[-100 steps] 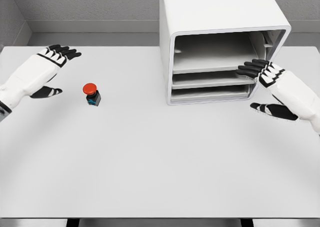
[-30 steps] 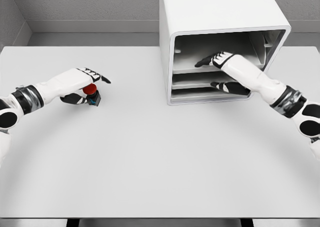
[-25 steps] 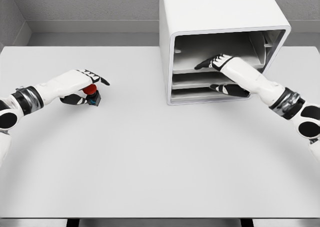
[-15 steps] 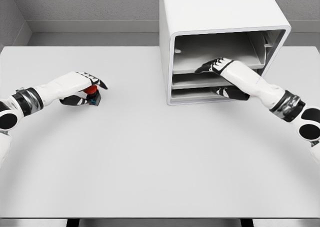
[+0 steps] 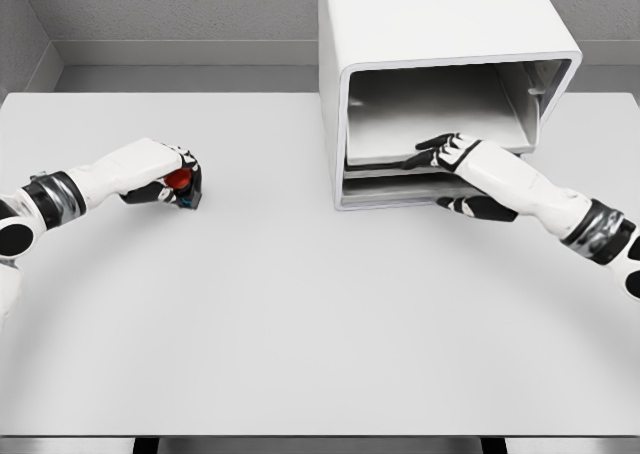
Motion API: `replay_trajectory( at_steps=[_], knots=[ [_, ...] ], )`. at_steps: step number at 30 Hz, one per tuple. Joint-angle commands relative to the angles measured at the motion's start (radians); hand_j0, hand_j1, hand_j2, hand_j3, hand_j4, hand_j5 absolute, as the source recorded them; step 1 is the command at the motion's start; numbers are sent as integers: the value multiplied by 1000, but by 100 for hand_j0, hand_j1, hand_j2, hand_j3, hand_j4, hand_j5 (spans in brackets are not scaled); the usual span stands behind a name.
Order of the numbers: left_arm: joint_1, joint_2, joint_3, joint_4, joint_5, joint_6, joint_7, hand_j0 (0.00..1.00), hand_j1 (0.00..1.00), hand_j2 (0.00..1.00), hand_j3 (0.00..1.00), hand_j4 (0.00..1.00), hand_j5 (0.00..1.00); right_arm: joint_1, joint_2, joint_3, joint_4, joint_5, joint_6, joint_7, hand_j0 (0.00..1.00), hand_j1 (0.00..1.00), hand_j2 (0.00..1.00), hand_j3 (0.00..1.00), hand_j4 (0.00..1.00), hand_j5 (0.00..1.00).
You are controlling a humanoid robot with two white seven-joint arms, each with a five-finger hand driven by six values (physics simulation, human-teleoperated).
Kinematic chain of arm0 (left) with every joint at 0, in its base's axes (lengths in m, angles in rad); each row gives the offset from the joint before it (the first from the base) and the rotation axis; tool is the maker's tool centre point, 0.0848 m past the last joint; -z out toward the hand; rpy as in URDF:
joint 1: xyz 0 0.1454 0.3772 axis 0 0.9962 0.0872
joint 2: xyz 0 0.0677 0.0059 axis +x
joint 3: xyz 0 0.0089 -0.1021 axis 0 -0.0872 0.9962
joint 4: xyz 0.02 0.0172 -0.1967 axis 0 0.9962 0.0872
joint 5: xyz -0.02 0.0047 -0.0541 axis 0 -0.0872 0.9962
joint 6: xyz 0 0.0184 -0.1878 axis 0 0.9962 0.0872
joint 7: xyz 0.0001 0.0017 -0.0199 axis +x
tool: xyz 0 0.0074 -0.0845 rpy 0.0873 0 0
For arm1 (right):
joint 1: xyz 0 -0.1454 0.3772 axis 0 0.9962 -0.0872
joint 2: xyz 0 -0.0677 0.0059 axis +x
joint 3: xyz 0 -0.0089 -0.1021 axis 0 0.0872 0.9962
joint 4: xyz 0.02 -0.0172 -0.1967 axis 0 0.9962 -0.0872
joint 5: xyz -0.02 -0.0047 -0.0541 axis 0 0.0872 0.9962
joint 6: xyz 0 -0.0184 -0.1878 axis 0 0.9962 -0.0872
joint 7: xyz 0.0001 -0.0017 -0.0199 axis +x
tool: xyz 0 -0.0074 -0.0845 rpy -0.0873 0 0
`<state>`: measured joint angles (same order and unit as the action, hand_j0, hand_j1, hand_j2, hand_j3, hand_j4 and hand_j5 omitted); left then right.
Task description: Slide open multi-storey tabletop storage cabinets and put open load switch and slide close multi-storey tabletop storage cabinets
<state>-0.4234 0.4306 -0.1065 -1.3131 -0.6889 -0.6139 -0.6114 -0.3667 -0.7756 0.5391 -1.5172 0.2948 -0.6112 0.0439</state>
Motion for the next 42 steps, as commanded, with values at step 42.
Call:
replay_trajectory(
  at_steps=[42],
  knots=[
    [66, 48, 27, -259, 75, 3, 1, 31, 31, 31, 31, 31, 31, 239, -211, -317, -204, -144, 0, 4, 56, 56, 56, 56, 56, 56]
  ],
)
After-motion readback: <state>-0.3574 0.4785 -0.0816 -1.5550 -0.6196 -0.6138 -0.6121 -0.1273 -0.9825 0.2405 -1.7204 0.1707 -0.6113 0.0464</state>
